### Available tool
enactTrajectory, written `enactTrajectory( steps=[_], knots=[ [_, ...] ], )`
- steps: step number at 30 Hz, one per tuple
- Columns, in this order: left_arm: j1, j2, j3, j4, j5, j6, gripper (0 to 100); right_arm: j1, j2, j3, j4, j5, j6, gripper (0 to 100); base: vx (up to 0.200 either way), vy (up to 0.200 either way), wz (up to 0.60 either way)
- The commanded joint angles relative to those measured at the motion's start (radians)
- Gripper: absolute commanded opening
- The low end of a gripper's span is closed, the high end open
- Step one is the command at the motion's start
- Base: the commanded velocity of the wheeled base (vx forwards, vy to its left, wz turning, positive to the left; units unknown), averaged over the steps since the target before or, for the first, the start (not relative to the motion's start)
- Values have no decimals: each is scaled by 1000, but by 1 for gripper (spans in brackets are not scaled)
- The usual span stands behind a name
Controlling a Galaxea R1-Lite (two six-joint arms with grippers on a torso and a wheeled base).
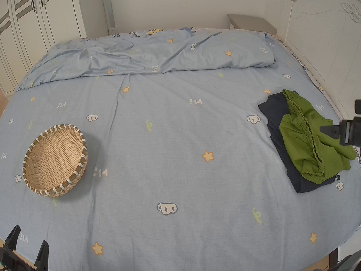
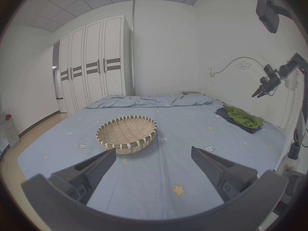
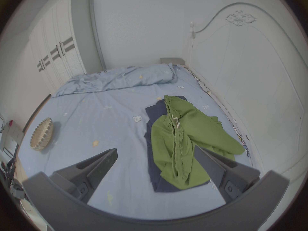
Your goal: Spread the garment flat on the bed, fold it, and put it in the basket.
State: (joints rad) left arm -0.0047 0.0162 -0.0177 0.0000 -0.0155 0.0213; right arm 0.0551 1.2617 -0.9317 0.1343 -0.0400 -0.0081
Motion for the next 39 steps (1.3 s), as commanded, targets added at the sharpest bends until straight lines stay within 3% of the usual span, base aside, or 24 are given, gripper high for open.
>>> enactTrajectory(
  steps=[1,6,12,29,30,39],
  knots=[
    [0,-16,16,0,0,0,100,-47,582,-434,50,-103,-30,100,0,0,0],
    [0,-16,16,0,0,0,100,-106,700,-549,96,-104,-30,100,0,0,0],
    [0,-16,16,0,0,0,100,-144,760,-562,91,-103,-26,100,0,0,0],
    [0,-16,18,0,0,0,100,-130,754,-555,54,-103,-16,100,0,0,0],
    [0,-16,16,0,0,0,100,-130,754,-555,50,-103,-16,0,0,0,0],
    [0,-16,16,0,0,0,100,-129,754,-553,38,-103,-16,0,0,0,0]
  ],
)
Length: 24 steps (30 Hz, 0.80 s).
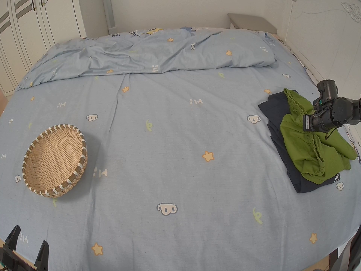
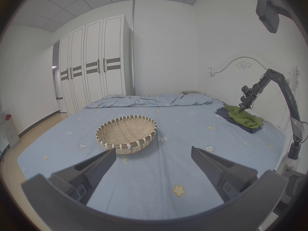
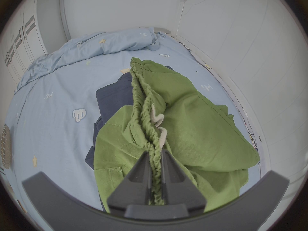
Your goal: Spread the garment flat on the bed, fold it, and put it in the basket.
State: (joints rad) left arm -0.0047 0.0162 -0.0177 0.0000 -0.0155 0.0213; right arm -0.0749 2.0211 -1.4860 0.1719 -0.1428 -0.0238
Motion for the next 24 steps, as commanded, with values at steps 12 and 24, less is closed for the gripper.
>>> enactTrajectory(
  steps=[12,24],
  knots=[
    [0,-16,18,0,0,0,100,127,-133,-97,251,91,70,0,0,0,0],
    [0,-16,18,0,0,0,100,369,-157,-269,480,183,335,0,0,0,0]
  ],
)
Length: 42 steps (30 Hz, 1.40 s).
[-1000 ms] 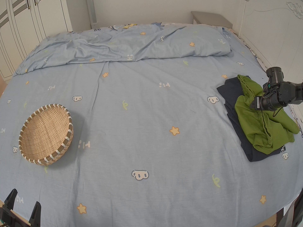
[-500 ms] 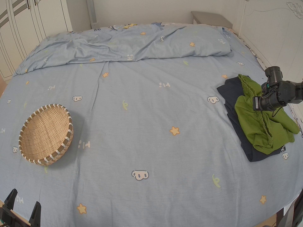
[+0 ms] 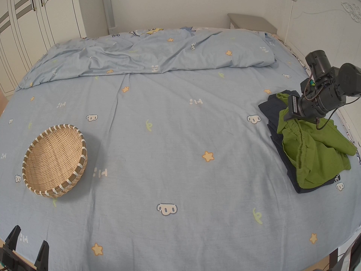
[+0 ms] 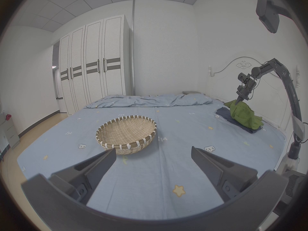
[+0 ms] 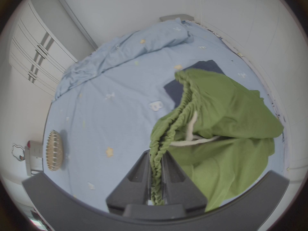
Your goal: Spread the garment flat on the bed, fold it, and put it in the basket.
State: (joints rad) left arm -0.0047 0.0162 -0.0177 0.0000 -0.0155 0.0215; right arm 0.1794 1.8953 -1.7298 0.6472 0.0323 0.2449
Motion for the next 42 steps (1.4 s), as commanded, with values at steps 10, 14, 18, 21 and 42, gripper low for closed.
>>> enactTrajectory(
  steps=[10,14,18,21,42],
  knots=[
    [0,-16,16,0,0,0,100,465,13,-120,-29,-14,340,0,0,0,0],
    [0,-16,18,0,0,0,100,612,107,-211,-67,-106,410,0,0,0,0],
    [0,-16,18,0,0,0,100,720,151,-270,-72,-169,415,0,0,0,0],
    [0,-16,16,0,0,0,100,752,159,-270,-81,-173,415,0,0,0,0],
    [0,-16,16,2,-6,5,100,813,277,-270,-175,-201,395,100,0,0,0]
  ],
)
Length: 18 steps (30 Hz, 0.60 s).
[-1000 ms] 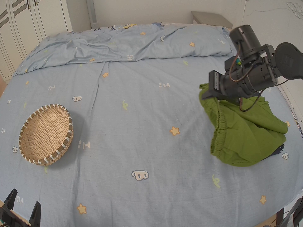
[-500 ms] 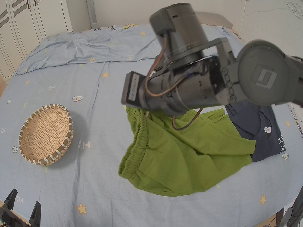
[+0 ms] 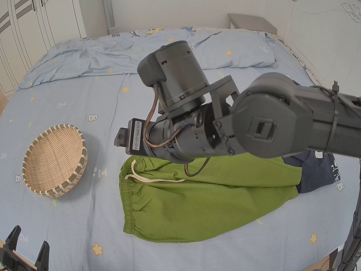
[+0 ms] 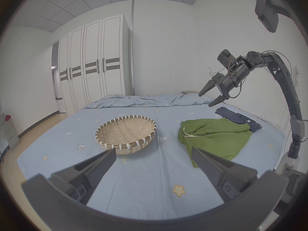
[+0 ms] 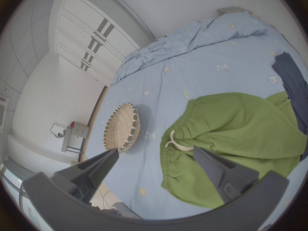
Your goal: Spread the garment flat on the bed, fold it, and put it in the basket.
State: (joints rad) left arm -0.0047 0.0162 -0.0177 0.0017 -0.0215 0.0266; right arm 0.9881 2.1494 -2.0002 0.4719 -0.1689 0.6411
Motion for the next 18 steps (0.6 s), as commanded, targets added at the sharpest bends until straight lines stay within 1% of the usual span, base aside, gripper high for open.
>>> enactTrajectory(
  steps=[1,6,8,9,10,11,12,13,15,16,17,18],
  knots=[
    [-1,-16,16,0,0,-4,100,4,26,0,2,0,-1,100,0,0,0],
    [3,-16,5,-12,9,-14,100,-6,6,11,20,2,9,100,0,0,0],
    [-1,-16,-68,-12,8,-36,100,-19,-26,44,24,11,11,100,0,0,0],
    [-3,13,-189,8,2,-106,100,-49,-103,97,22,20,11,100,0,0,0],
    [-3,22,-206,14,2,-117,100,-52,-115,106,20,23,11,100,0,0,0],
    [-14,131,-297,83,-17,-163,100,-88,-212,186,8,74,9,100,0,0,0],
    [-12,148,-304,95,-25,-160,100,-94,-227,198,8,88,9,100,0,0,0],
    [-14,251,-340,133,-81,-122,100,-135,-296,262,8,166,9,100,0,0,0],
    [-15,400,-370,126,-170,-106,100,-192,-388,337,8,244,8,100,0,0,0],
    [-14,439,-378,119,-186,-109,100,-204,-408,354,7,258,8,100,0,0,0],
    [-15,564,-395,103,-219,-123,100,-247,-464,411,-1,301,5,100,0,0,0],
    [-20,645,-403,81,-235,-142,100,-279,-491,454,-15,325,-1,100,0,0,0]
  ],
)
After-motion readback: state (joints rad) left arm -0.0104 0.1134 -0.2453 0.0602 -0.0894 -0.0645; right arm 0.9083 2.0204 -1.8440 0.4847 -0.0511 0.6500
